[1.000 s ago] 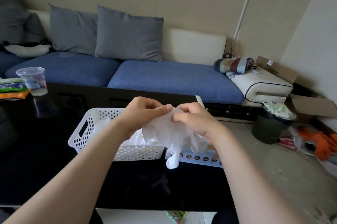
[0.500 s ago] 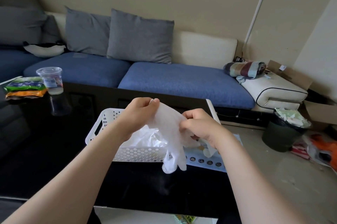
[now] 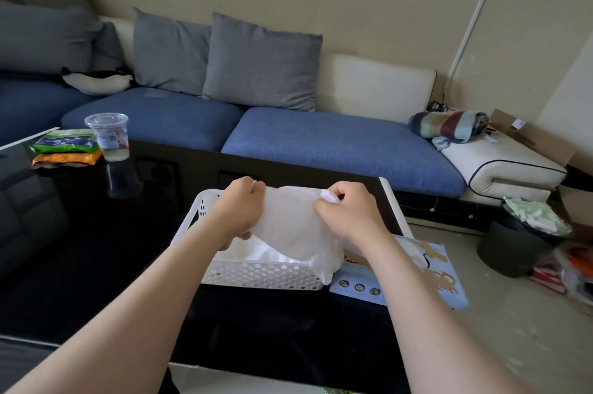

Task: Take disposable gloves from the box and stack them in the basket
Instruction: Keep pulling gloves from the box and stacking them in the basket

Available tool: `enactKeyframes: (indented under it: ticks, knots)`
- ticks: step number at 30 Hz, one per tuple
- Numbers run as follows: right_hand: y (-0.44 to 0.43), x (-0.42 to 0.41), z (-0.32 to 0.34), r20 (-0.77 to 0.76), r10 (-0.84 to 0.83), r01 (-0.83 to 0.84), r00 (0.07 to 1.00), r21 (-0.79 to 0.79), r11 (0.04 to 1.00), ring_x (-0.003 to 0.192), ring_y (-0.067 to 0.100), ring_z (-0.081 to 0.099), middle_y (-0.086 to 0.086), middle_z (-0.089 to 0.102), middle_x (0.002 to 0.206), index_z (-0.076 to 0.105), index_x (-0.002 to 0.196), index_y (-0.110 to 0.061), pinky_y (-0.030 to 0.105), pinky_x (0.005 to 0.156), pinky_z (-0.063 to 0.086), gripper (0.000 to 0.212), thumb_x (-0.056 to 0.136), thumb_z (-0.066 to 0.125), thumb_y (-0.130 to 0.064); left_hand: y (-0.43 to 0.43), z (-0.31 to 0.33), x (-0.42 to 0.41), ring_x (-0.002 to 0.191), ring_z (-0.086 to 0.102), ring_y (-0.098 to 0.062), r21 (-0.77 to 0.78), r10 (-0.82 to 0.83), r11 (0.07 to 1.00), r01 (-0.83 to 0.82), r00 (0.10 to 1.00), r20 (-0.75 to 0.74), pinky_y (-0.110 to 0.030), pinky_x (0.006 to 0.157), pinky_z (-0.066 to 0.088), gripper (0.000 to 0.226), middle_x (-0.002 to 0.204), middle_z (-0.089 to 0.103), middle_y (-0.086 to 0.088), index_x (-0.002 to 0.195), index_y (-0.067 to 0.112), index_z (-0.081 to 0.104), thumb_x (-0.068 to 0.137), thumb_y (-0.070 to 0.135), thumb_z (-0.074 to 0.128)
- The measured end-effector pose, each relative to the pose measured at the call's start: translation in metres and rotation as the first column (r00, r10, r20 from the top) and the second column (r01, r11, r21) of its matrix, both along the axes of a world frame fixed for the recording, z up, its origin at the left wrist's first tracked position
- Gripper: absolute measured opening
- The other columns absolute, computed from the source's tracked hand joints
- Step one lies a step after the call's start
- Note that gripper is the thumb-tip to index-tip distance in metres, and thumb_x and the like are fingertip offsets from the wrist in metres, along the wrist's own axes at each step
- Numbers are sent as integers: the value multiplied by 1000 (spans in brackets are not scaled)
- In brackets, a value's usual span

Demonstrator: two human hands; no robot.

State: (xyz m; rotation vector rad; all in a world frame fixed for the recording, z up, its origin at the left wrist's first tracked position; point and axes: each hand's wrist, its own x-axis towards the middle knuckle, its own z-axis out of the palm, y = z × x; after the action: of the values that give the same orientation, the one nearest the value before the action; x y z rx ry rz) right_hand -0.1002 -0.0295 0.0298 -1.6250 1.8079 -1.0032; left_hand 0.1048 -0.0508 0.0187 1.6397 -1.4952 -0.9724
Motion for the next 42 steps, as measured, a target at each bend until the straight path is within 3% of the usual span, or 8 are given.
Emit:
enactKeyframes:
  ticks: [6,10,14,21,28,31,36,42]
  knots:
    - [-16,23,-8,-105,51,-52,993,0,999,75,19,74,-1,74,87,71,90,-23,46,75,66,3,88,70,-25,-16,-20,31,53,40,-23,130,59,989,-71,994,94,-26,51,32,32,77,43,-7,98,8,54,110,31,34]
    - [-27,28,-14,-210,68,-66,975,13,998,79,21,73,-2,72,87,69,90,-26,45,74,64,6,88,75,-28,-24,-31,40,62,50,-33,150,16,988,-49,977,212,-40,59,39,27,75,48,-13,106,1,55,109,16,34]
    - [-36,30,-21,-340,57,-63,939,-6,998,81,13,67,-8,67,92,68,103,-29,29,59,49,22,87,77,-41,-27,-33,43,64,61,-36,131,30,989,-73,952,305,-27,46,36,21,78,50,-10,101,2,51,108,15,36]
    - [-40,29,-21,-421,97,-158,902,-112,981,94,12,65,-12,65,96,70,106,-25,39,84,59,32,86,81,-47,-26,-35,39,54,51,-18,-47,89,996,-75,824,559,-29,47,41,24,75,47,-4,119,1,46,110,22,43]
    - [-8,30,14,-448,298,-183,843,283,941,58,19,62,7,76,80,76,89,-5,35,57,54,44,70,90,-42,-17,-27,33,82,57,-23,-172,167,984,-49,597,785,-33,57,39,30,92,57,-3,111,14,37,104,29,62]
    - [1,31,17,-465,375,-202,802,380,903,80,21,76,6,76,101,78,94,-12,37,72,65,32,76,89,-35,-17,-23,28,107,51,-27,-276,201,957,84,493,847,-34,76,41,31,117,53,-4,121,20,50,97,20,69]
    - [1,31,15,-425,366,-209,828,371,905,103,22,74,-4,72,105,82,93,-20,42,91,65,10,84,79,-17,-11,-26,18,135,41,-32,139,-334,933,331,658,675,-45,110,39,40,142,45,-4,139,32,48,104,50,55]
    - [0,30,11,-437,331,-181,836,350,919,101,28,76,10,75,116,84,101,-10,43,88,65,20,86,72,-2,-11,-29,22,145,32,-38,340,-451,892,299,637,625,-58,116,34,67,159,26,-10,154,53,19,97,73,47]
